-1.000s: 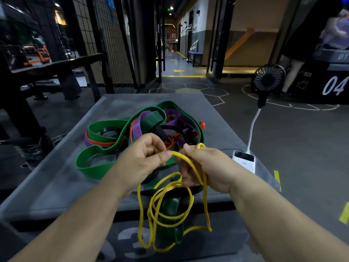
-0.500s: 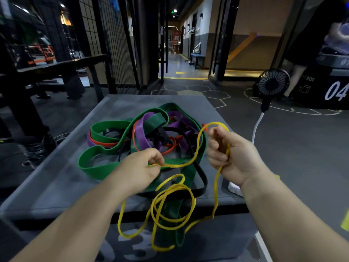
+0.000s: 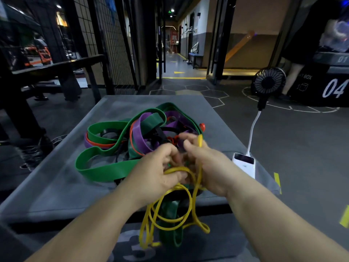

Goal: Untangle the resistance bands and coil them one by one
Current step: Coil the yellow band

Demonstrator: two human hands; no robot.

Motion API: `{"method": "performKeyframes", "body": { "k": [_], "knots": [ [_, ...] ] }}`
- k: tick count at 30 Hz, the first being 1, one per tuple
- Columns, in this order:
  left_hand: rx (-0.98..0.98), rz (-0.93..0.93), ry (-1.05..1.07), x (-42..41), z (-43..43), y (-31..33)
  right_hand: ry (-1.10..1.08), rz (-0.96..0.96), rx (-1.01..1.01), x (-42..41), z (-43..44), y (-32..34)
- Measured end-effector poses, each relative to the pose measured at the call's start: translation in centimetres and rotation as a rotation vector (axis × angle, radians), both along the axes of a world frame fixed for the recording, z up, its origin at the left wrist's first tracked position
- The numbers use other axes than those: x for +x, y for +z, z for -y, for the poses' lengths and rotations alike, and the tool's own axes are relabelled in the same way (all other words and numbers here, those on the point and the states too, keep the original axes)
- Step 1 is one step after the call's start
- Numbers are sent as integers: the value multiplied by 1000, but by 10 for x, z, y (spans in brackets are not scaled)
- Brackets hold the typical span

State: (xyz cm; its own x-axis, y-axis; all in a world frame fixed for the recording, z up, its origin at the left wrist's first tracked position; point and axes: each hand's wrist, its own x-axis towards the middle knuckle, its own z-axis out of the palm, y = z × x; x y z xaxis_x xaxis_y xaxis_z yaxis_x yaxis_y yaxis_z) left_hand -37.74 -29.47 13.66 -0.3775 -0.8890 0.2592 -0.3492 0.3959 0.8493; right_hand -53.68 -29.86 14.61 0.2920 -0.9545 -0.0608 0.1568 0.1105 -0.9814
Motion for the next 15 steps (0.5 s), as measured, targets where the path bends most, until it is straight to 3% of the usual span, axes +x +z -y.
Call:
{"method": "performKeyframes", "body": {
  "k": [3,7,10,11,12,15],
  "knots": [
    [-73,-2,65,7,5,2,69,-220,-12,5,-3,-5],
    [-21,69,79,21,12,9,98,-256,-20,3,-2,-1],
    [84,443,46,42,18,14,62,-243,6,-6,1,0],
    [132,469,19,49,19,14,53,-240,11,-9,2,1],
    [204,412,-27,53,20,13,54,-239,10,-11,2,1],
    [356,-39,-129,51,18,17,163,-262,15,-14,0,1]
  ]
}}
